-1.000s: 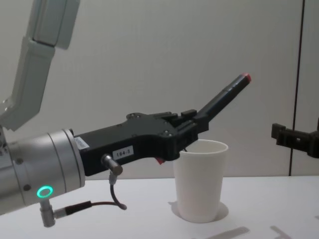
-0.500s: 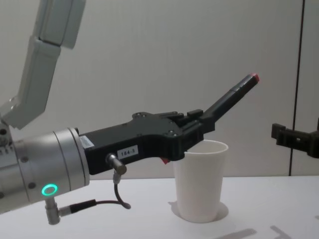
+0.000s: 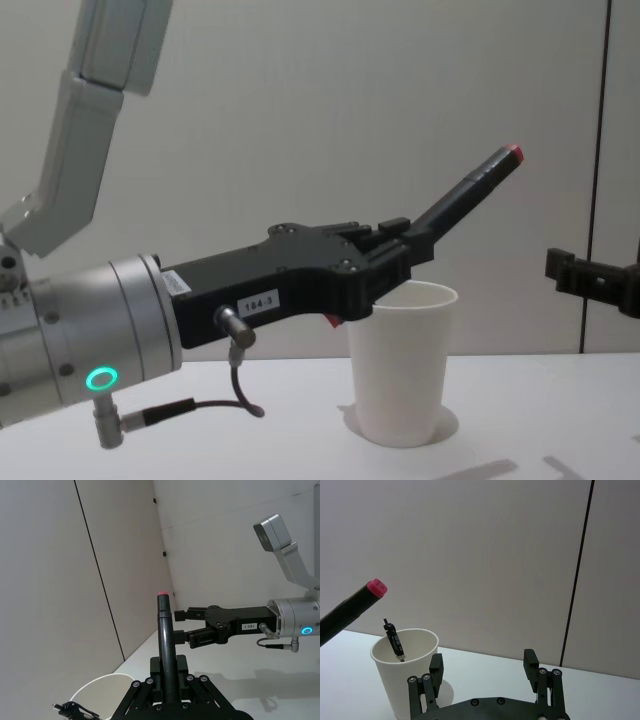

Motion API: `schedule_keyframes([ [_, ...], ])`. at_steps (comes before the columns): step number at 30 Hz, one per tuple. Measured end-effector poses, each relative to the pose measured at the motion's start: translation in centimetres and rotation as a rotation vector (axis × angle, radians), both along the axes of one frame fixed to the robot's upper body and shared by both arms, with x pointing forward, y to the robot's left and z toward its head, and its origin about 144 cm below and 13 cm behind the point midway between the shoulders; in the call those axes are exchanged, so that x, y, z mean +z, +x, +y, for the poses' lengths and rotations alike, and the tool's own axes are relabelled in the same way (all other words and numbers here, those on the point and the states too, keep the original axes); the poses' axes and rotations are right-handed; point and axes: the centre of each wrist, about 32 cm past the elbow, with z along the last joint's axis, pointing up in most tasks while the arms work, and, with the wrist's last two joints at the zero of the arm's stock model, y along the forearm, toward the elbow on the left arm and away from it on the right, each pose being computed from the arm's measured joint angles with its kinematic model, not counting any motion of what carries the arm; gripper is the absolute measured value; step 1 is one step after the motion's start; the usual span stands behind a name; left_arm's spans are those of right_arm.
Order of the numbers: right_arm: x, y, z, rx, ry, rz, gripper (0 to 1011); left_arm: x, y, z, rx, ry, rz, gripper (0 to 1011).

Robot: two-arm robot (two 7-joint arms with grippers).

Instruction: Place the pen into the pen holder.

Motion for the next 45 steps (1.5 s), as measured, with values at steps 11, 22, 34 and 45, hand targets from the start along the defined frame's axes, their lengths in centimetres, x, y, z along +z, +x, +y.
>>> schedule_keyframes([
  [11, 0.5, -0.8, -1.3, 0.054, 0.054, 0.014, 1001, 0.0, 0.0, 0.0, -0.002, -0.001, 0.000, 182],
  [22, 1.4, -1.7, -2.6, 0.147, 0.159, 0.032, 1001, 0.0, 0.1, 0.0, -0.003, -0.001, 0.000, 182],
  [34, 2.5, -2.1, -2.7, 0.272, 0.290, 0.091, 1001, 0.0, 0.1, 0.0, -0.003, -0.001, 0.000, 182],
  [45, 3.1, -1.9, -2.1, 0.349, 0.387, 0.179, 1001, 0.0, 0.1, 0.0, -0.003, -0.001, 0.000, 182],
])
